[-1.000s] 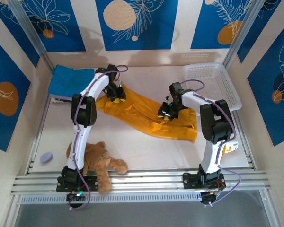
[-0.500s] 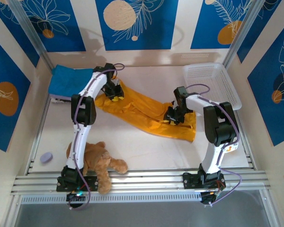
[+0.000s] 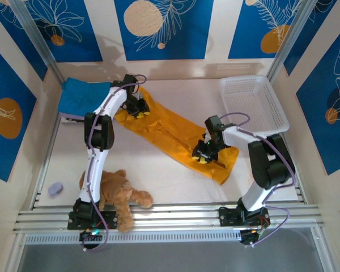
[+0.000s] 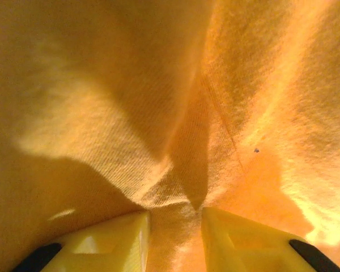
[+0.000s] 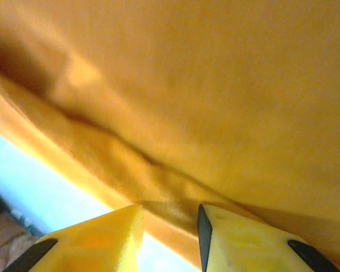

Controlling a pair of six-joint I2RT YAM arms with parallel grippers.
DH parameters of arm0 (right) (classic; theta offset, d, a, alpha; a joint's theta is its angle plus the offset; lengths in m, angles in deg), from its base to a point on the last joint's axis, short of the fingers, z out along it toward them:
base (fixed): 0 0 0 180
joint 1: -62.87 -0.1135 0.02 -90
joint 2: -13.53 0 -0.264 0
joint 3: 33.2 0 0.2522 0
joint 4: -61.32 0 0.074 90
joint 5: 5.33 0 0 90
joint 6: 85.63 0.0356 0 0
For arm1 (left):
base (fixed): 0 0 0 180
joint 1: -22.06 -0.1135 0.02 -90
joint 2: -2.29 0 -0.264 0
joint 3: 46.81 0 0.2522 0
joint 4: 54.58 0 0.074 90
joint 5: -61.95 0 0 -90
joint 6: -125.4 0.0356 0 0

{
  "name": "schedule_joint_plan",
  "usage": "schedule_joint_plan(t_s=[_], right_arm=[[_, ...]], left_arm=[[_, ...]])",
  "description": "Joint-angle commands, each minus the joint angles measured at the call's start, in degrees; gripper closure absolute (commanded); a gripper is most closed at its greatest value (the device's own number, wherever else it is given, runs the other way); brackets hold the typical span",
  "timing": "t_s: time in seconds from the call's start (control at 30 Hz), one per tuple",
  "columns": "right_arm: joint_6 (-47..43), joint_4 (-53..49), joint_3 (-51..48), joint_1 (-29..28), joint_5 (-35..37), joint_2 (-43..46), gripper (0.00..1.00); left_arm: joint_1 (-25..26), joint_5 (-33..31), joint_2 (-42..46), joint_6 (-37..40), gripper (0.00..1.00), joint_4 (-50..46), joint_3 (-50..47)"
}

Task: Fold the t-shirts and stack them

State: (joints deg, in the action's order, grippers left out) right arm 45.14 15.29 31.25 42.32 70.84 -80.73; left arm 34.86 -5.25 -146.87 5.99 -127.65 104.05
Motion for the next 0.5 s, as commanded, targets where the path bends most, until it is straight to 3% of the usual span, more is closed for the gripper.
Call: schedule_joint_plan(t_s=[0.0, 0.07, 0.17, 0.3, 0.47], right_arm=[[11.34, 6.18, -4.16, -3.66, -3.78, 5.37, 0.67], [11.58, 3.90, -3.71, -5.80, -0.21, 9.65, 0.66], [9.40, -1.30, -2.41, -4.66, 1.35, 13.43, 0.65], [5.61, -7.14, -1.05, -2.78, 3.63, 14.36, 0.65], [6.05, -6.37, -2.58, -2.39, 4.30, 13.85, 0.65]], left_arm=[[-0.51, 4.39, -2.02, -3.63, 0.68, 5.27, -1.05], [0.01, 6.23, -1.19, -2.97, 0.68, 5.16, -0.53], [0.90, 5.56, 2.30, -0.93, 0.66, 4.05, -1.22], [1.01, 4.10, 7.74, -0.40, 0.64, 4.54, -4.79], [1.05, 2.52, 11.97, 0.11, 0.64, 3.17, -8.89]])
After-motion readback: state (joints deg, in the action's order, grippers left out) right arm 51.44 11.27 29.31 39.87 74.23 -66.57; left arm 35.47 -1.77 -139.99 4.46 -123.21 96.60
